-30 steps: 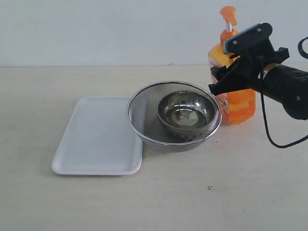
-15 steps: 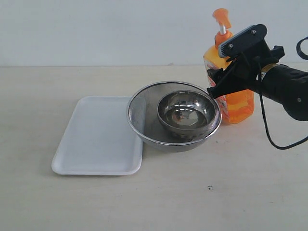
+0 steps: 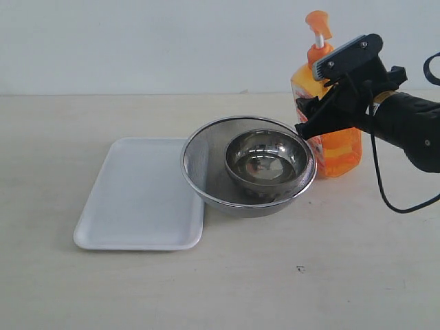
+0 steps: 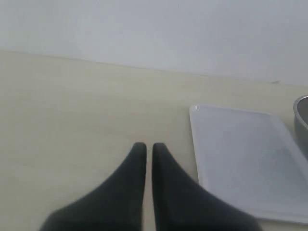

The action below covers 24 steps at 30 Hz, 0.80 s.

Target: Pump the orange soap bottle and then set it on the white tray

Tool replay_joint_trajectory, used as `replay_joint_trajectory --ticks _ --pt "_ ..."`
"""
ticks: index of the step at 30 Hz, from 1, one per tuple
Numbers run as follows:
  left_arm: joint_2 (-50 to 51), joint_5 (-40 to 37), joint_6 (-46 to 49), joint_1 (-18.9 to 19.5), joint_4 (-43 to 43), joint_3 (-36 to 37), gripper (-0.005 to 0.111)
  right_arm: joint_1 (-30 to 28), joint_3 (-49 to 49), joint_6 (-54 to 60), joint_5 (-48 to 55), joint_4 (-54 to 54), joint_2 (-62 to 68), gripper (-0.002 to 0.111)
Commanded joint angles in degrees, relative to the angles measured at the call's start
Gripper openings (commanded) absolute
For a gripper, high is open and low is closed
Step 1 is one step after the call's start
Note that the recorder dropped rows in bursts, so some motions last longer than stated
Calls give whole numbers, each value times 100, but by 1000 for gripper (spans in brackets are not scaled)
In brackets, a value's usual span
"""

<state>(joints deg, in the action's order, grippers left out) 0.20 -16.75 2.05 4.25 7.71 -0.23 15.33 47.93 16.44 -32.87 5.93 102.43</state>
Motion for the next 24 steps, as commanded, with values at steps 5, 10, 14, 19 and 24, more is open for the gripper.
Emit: replay_joint_trajectory --ticks 5,10,14,19,24 --pt "-20 88 -25 -28 43 23 5 -35 63 51 -534 66 -110 0" --pt "-20 593 -25 -28 43 23 5 -35 63 336 -534 66 -110 0" --pt "-20 1431 -25 -28 43 23 5 -35 63 310 -534 66 -110 0" --pt "-20 2850 130 -28 -120 23 5 -35 63 310 -534 66 -110 0" --pt "-20 2492 186 -28 -417 -22 5 -35 63 310 -524 66 -110 0"
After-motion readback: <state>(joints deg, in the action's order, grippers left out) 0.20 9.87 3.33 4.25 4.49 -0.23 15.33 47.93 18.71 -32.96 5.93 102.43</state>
